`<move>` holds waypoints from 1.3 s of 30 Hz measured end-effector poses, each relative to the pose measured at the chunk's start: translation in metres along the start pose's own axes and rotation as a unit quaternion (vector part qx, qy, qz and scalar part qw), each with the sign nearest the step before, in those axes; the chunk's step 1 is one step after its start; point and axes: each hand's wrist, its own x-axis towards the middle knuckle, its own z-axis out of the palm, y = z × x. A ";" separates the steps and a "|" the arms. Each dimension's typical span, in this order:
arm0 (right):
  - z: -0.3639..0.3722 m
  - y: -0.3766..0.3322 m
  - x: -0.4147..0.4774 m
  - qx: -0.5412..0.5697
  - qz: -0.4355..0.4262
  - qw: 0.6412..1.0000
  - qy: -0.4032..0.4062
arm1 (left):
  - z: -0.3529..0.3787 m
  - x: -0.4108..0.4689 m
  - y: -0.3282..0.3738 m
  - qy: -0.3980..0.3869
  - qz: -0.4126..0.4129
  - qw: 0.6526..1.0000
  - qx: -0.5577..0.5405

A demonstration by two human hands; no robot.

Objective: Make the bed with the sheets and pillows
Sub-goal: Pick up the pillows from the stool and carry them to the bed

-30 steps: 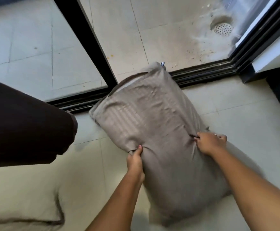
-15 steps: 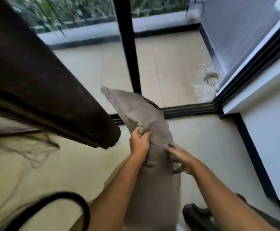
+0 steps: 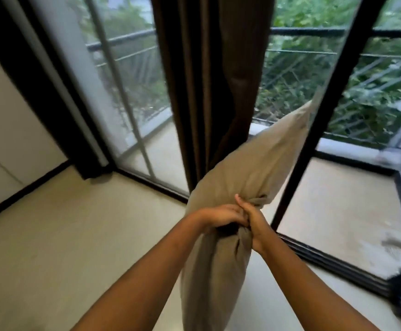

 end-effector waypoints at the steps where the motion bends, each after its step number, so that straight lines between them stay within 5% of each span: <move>1: 0.026 0.001 -0.005 -0.032 -0.006 0.999 -0.017 | -0.019 -0.026 -0.010 0.001 -0.002 1.000 -0.022; 4: 0.093 0.012 -0.016 -0.082 -0.005 0.995 -0.060 | -0.070 -0.103 -0.048 0.009 0.011 0.994 -0.106; 7: 0.165 0.035 -0.027 -0.107 0.040 0.983 -0.144 | -0.122 -0.191 -0.102 0.205 0.041 0.953 -0.218; 10: 0.239 0.053 -0.046 -0.134 0.041 0.967 -0.211 | -0.163 -0.281 -0.169 0.535 0.020 0.786 -0.310; 12: 0.296 0.070 -0.066 -0.143 0.057 0.953 -0.262 | -0.180 -0.347 -0.228 0.613 -0.054 0.719 -0.323; 17: 0.433 0.116 -0.111 -0.172 0.087 0.905 -0.380 | -0.184 -0.484 -0.338 0.576 -0.168 0.697 -0.392; 27: 0.614 0.221 -0.199 -0.294 0.107 0.765 -0.563 | -0.216 -0.652 -0.398 0.668 -0.016 0.552 -0.499; 32: 0.697 0.276 -0.229 -0.396 0.037 0.652 -0.645 | -0.219 -0.690 -0.424 0.705 -0.078 0.517 -0.479; 36: 0.758 0.315 -0.245 -0.431 -0.013 0.536 -0.726 | -0.229 -0.719 -0.435 0.765 -0.094 0.430 -0.470; 39: 0.804 0.330 -0.249 -0.400 -0.019 0.514 -0.759 | -0.237 -0.748 -0.465 0.786 -0.118 0.350 -0.495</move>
